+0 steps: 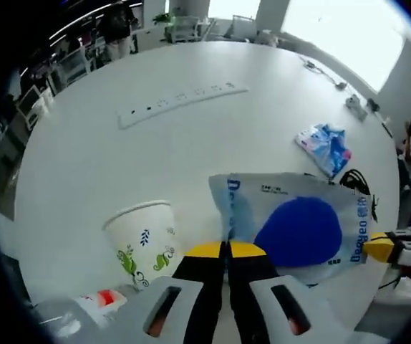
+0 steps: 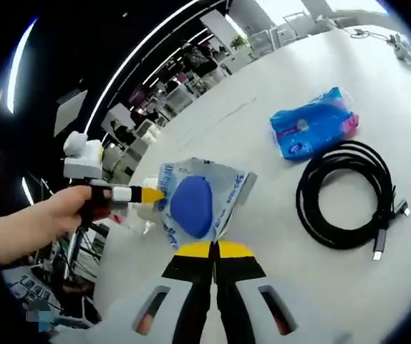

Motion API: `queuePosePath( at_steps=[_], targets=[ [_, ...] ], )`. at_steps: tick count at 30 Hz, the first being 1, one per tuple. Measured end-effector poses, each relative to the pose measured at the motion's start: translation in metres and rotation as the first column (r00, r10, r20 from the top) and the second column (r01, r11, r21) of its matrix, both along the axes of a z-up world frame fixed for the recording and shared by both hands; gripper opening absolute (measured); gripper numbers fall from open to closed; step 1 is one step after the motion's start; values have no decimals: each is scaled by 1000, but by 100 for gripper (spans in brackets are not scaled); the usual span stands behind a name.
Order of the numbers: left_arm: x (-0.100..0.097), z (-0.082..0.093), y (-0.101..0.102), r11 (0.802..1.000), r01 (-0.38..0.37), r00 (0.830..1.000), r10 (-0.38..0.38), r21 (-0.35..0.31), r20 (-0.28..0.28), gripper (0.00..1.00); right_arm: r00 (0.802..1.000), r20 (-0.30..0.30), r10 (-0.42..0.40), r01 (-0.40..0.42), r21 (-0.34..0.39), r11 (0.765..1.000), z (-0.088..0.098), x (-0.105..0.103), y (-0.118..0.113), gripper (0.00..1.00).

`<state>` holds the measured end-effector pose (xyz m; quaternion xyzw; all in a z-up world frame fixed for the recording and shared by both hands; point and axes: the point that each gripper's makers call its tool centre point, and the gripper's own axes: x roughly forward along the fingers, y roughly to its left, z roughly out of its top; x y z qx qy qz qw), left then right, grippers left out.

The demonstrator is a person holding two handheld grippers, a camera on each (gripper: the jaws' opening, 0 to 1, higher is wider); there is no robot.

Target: Arrange the tabletop items into an orderly group along one side of the table until the central work area is clear of visible clutter.

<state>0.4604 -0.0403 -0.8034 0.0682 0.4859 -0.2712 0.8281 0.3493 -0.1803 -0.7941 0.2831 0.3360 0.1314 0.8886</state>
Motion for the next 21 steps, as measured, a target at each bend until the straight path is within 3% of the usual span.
queuePosePath(
  at_steps=[13,21],
  targets=[
    [-8,25,0,997,-37,999,39,-64,35,0,990,126,67,-53,-108,993,38,42,-28,0],
    [-15,24,-8,995,-53,998,55,-83,25,0,976,158,150,-116,-203,972,44,68,-41,0]
  ],
)
